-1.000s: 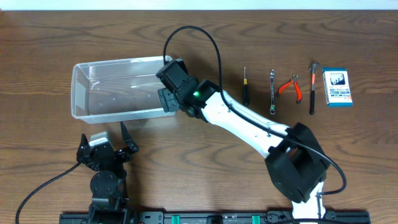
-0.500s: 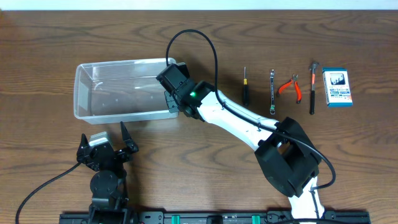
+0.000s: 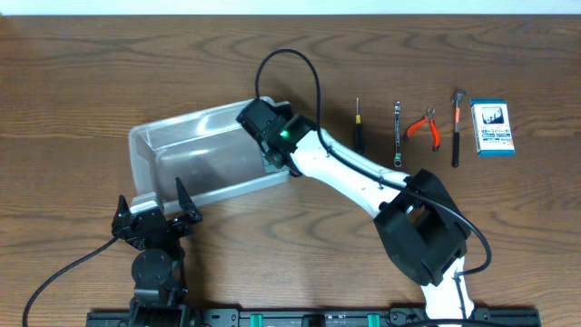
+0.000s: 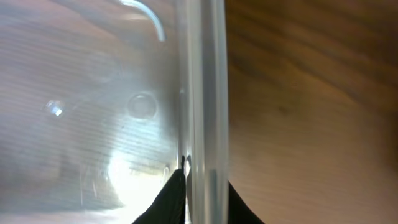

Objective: Pack container
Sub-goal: 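Drag the clear container rightward to the table center, then release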

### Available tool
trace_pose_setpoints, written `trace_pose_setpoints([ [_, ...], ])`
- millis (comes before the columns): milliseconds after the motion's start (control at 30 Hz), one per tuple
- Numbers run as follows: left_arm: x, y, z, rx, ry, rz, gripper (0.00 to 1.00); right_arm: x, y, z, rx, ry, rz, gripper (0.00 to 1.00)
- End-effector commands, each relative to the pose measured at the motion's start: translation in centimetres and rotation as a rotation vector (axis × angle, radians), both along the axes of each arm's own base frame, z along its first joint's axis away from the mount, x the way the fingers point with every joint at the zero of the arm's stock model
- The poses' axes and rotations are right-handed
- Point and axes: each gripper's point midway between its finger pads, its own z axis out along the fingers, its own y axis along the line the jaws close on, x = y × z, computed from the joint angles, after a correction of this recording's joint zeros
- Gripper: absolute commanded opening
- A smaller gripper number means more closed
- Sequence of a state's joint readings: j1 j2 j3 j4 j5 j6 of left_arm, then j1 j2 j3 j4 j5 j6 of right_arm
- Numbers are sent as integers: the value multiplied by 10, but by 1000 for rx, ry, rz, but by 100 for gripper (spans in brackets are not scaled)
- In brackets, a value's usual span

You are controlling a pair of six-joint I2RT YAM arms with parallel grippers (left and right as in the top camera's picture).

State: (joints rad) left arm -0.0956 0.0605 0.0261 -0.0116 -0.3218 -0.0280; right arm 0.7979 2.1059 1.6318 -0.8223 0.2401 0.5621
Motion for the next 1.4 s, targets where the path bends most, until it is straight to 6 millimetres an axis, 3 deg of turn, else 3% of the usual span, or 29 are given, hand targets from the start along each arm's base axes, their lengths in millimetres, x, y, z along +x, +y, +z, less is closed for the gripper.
trace_pose_setpoints([
  [0, -2, 3, -16, 9, 48, 16, 98, 12, -36, 4, -27, 10, -165, 12],
  [167, -2, 3, -16, 9, 48, 16, 98, 9, -75, -1, -79, 110, -237, 10],
  [300, -2, 3, -16, 9, 48, 16, 98, 6, -93, -4, -82, 167, -292, 9],
  [533, -2, 3, -16, 9, 48, 16, 98, -2, -95, -6, -48, 216, -374, 10],
  [667, -2, 3, -16, 9, 48, 16, 98, -5, -98, -6, -61, 226, -377, 17],
  [833, -2, 3, -16, 9, 48, 16, 98, -3, -105, -5, -98, 201, -378, 35],
  [1000, -2, 3, -16, 9, 48, 16, 98, 2, -111, 0, -117, 175, -366, 40],
  [1167, -2, 3, -16, 9, 48, 16, 98, 25, -127, 40, -80, 56, -347, 47],
  [1267, -2, 3, -16, 9, 48, 16, 98, 45, -141, 83, -13, -54, -314, 61],
  [1300, -2, 3, -16, 9, 48, 16, 98, 50, -146, 99, 8, -92, -294, 71],
  [1367, -2, 3, -16, 9, 48, 16, 98, 59, -159, 132, 37, -167, -219, 75],
])
